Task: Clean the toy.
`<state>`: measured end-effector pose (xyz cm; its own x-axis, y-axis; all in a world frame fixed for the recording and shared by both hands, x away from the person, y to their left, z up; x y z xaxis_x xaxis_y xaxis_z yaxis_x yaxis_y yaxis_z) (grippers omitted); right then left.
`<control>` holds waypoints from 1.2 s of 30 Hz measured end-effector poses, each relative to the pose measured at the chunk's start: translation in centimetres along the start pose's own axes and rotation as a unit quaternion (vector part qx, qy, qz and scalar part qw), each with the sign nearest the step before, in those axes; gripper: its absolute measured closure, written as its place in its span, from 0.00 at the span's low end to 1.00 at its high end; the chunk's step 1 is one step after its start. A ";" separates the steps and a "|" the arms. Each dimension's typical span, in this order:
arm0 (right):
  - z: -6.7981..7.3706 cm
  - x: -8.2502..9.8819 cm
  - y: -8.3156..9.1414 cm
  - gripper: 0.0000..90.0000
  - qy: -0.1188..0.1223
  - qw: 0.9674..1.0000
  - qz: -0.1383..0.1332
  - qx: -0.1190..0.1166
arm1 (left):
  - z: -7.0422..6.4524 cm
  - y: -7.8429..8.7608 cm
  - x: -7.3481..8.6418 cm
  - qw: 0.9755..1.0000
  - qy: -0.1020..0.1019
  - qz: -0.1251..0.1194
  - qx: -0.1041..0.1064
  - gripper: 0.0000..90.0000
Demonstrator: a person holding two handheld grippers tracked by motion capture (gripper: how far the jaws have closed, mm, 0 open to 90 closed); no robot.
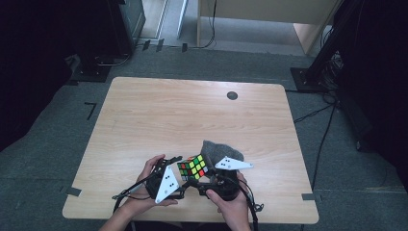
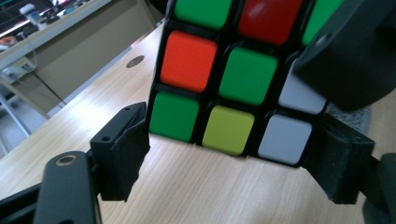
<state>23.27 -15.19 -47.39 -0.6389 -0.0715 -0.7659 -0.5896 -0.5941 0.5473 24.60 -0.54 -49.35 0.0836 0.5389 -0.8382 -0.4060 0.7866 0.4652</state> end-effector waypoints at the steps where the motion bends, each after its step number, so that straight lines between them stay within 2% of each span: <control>1: 0.1 0.1 -0.1 0.38 0.000 1.000 0.006 -0.001 | -0.1 0.0 0.0 1.000 -0.003 -0.001 0.002 0.26; 4: 0.1 0.3 -0.5 0.38 -0.004 1.000 0.023 -0.010 | -0.2 0.1 0.0 1.000 -0.009 -0.006 0.013 0.31; 6: 0.0 0.3 -0.6 0.38 -0.014 1.000 0.020 -0.016 | -0.2 0.1 0.2 1.000 -0.013 -0.010 0.017 0.35; 8: -0.3 0.3 -0.5 0.38 -0.030 0.999 0.012 -0.031 | -0.1 0.3 0.1 1.000 -0.010 -0.016 0.019 0.37; 10: -0.5 0.1 -0.4 0.35 -0.040 0.998 0.002 -0.039 | 0.2 0.3 0.1 1.000 0.002 -0.014 0.012 0.37; 12: -0.8 -0.2 0.1 0.32 -0.049 0.997 -0.014 -0.049 | 0.7 0.6 0.3 0.999 0.022 -0.020 0.014 0.37; 16: -1.7 -0.9 1.4 0.28 -0.053 0.996 -0.053 -0.037 | 1.7 1.0 1.0 0.998 0.054 -0.022 0.008 0.37; 18: -2.7 -1.1 2.0 0.28 -0.051 0.996 -0.073 -0.009 | 2.2 1.3 1.2 0.997 0.072 -0.028 0.006 0.37; 20: -4.0 -1.1 2.3 0.27 -0.031 0.995 -0.087 0.044 | 2.6 1.5 1.3 0.996 0.087 -0.033 0.008 0.37; 21: -4.8 -0.9 2.3 0.28 -0.022 0.993 -0.090 0.076 | 2.7 1.6 1.4 0.995 0.095 -0.034 0.010 0.37; 22: -5.7 -0.6 2.1 0.28 -0.017 0.991 -0.084 0.105 | 2.8 1.6 1.4 0.994 0.099 -0.036 0.011 0.37; 24: -6.8 0.0 1.7 0.30 -0.011 0.988 -0.074 0.136 | 2.9 1.7 1.4 0.993 0.108 -0.039 0.014 0.37; 25: -7.3 0.3 1.4 0.30 -0.003 0.986 -0.068 0.151 | 2.9 1.7 1.4 0.993 0.113 -0.041 0.017 0.37; 27: -8.1 0.9 0.7 0.30 0.026 0.980 -0.053 0.188 | 3.0 1.8 1.3 0.991 0.121 -0.046 0.020 0.37; 29: -8.6 1.5 -0.2 0.30 0.051 0.976 -0.032 0.211 | 3.1 1.9 1.3 0.990 0.129 -0.051 0.027 0.37; 31: -9.1 2.0 -1.0 0.33 0.062 0.971 -0.017 0.232 | 3.1 2.0 1.2 0.988 0.140 -0.056 0.035 0.37; 33: -9.4 2.5 -1.8 0.34 0.066 0.970 -0.002 0.235 | 3.1 2.1 1.2 0.986 0.147 -0.059 0.043 0.37; 36: -9.7 3.1 -2.7 0.35 0.073 0.967 0.020 0.243 | 3.2 2.1 1.2 0.986 0.150 -0.059 0.044 0.37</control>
<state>27.66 -21.61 -54.53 -0.6112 -0.2198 -0.7603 -0.7503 -0.1449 0.6450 26.78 2.74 -48.49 -0.1530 0.3387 -0.9284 -0.3279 0.8688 0.3710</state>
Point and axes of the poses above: each handheld gripper's, and its own axes: y roughly backward along the jaws, x roughly out of its underside, z roughly to its left, the point moved 5 cm from there along -y, roughly forward along the jaws, and after that the axes turned 13 degrees about x, right-handed, at the moved point
